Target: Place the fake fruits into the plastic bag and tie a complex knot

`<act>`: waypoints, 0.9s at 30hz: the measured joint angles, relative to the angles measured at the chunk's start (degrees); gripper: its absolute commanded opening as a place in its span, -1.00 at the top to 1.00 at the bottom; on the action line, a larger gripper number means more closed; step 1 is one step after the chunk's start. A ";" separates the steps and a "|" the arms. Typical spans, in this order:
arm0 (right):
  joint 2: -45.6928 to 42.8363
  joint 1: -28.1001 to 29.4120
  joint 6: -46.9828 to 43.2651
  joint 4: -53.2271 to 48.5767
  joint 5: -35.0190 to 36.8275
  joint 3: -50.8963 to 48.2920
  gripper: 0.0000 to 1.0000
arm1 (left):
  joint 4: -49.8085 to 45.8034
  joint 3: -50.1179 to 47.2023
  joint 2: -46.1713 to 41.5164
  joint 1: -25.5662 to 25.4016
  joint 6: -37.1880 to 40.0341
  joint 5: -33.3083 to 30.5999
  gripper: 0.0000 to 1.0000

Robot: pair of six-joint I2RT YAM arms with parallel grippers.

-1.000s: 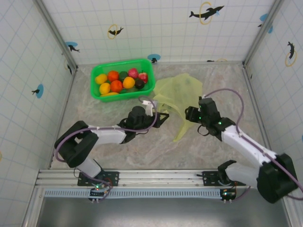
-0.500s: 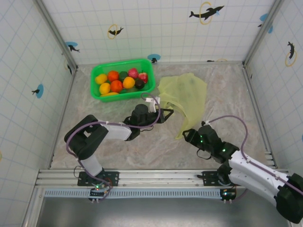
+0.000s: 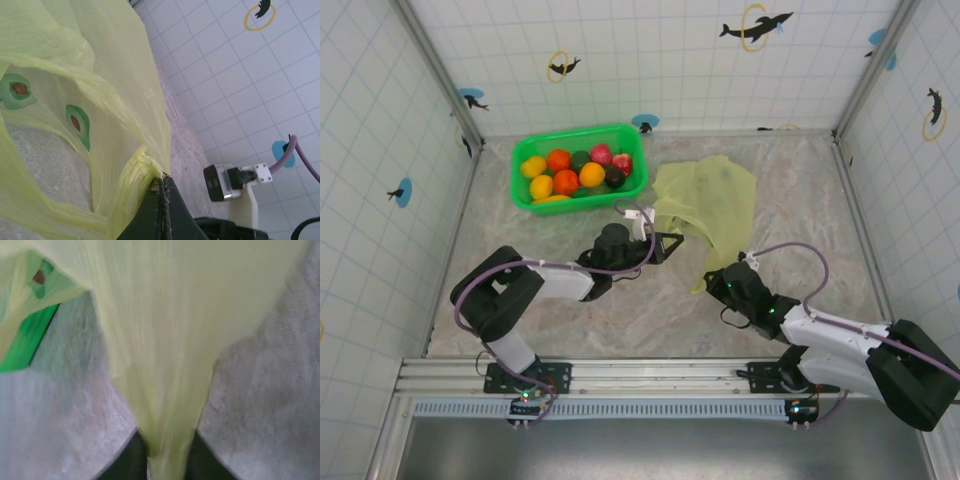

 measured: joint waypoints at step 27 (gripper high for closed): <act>-8.92 -5.03 -3.74 -2.73 -6.99 -0.11 1.00 | -9.53 -4.92 -3.08 0.00 13.75 -6.23 0.85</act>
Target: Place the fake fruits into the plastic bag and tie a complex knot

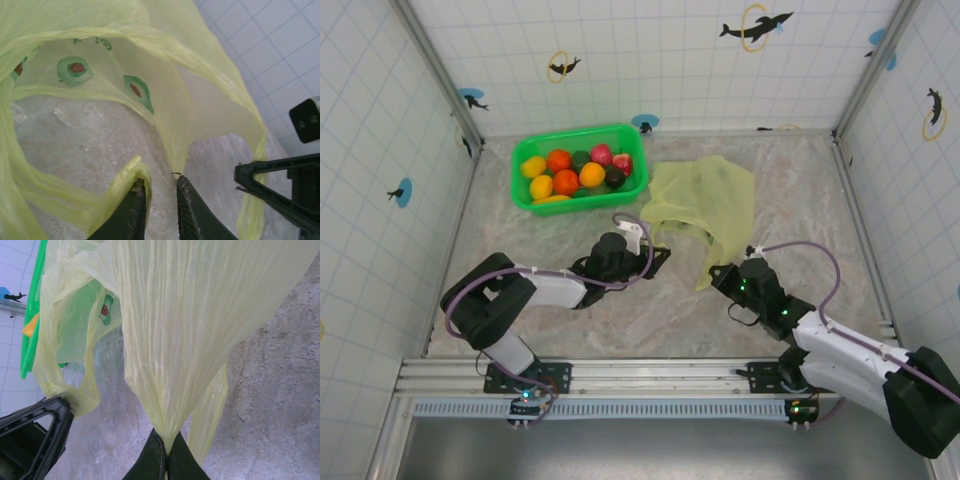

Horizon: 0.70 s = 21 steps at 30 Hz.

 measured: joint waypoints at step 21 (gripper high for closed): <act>4.37 -7.23 -9.90 -28.37 -0.72 30.12 0.27 | -27.08 2.78 -22.64 -0.02 6.88 -3.80 1.00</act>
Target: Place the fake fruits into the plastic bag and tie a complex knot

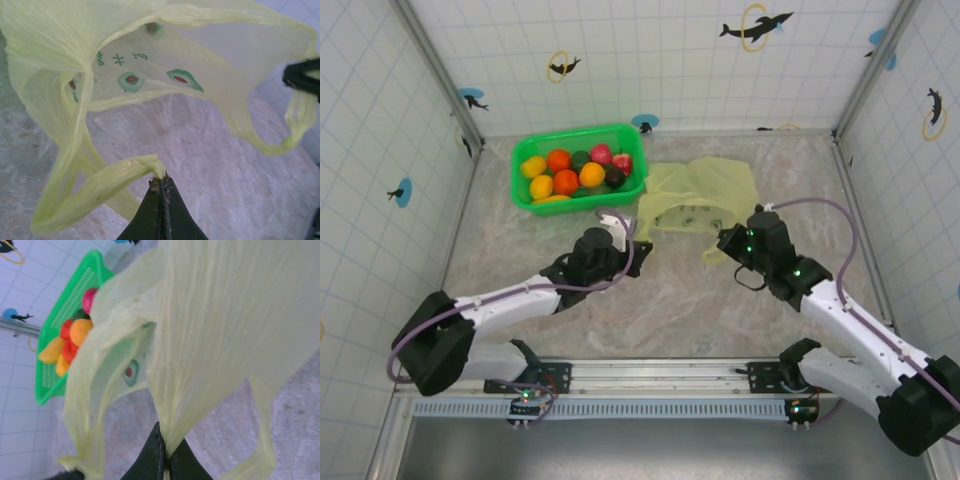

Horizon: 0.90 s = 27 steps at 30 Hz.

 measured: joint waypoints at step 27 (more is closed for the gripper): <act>-6.08 1.03 -19.02 -18.73 -24.61 -0.13 -0.79 | -33.79 6.45 -25.83 0.00 -7.85 10.86 1.00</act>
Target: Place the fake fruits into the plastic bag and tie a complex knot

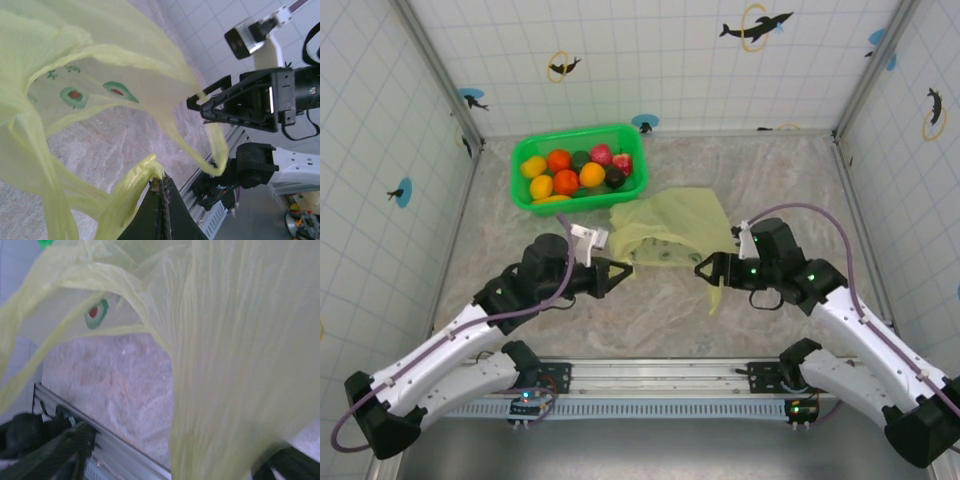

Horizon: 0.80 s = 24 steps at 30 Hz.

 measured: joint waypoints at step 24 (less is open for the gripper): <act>14.95 12.74 -1.64 15.17 17.20 -3.80 -0.11 | 11.39 -23.89 -6.54 0.00 -3.02 -9.81 0.87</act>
